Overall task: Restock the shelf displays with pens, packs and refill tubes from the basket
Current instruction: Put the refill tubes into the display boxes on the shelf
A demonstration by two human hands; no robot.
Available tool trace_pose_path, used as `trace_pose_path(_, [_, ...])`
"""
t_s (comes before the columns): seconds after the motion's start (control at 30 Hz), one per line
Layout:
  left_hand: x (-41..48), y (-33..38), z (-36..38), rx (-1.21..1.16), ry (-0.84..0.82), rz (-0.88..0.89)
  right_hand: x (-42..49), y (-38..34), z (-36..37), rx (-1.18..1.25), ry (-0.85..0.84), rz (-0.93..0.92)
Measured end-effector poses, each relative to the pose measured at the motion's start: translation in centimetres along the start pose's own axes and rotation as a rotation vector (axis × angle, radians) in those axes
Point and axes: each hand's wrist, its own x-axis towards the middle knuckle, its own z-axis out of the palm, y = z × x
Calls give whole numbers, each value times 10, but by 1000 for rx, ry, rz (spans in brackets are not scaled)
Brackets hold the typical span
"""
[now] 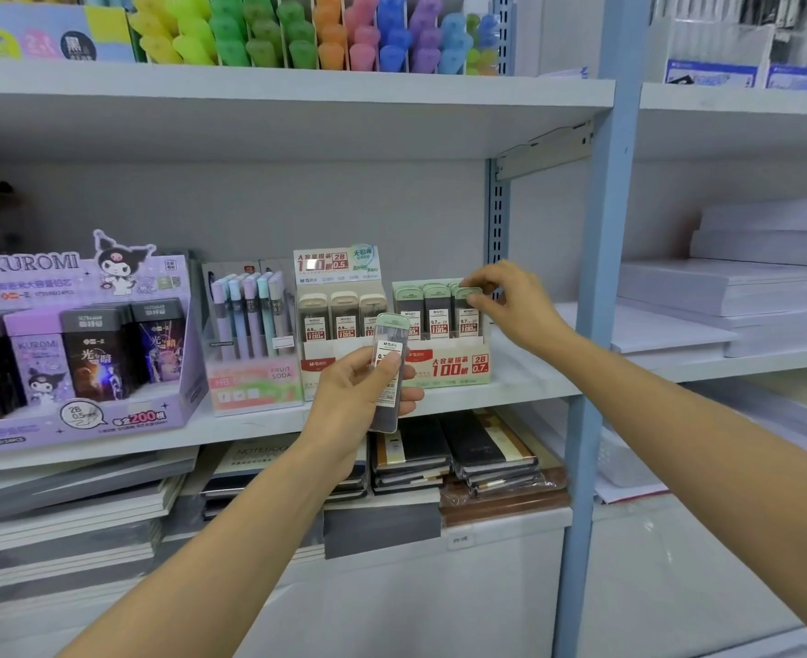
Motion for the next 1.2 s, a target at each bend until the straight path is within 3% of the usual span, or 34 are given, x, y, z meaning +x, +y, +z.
trace_pose_path(0.1, [-2, 3, -2, 3, 11, 4, -5, -10, -1, 22, 54, 12])
trace_pose_path(0.2, [-6, 5, -5, 8, 25, 17, -14, -40, -2, 203, 113, -62])
trace_pose_path(0.37, [-14, 9, -10, 63, 71, 86, -32, -87, 13, 433, -317, -114])
trace_pose_path(0.47, [-17, 9, -22, 262, 164, 196, -33, -93, 21, 529, -359, -93])
trace_pose_path(0.67, [-15, 6, -65, 1117, 353, 689, -16, -88, 22, 550, -78, -44])
trace_pose_path(0.83, [-9, -2, -80, 1621, 140, 580, -9, -76, 22, 472, 0, -14])
trace_pose_path(1.2, [4, -5, -70, 1639, 170, 584, -4, -43, -1, 411, 260, 46])
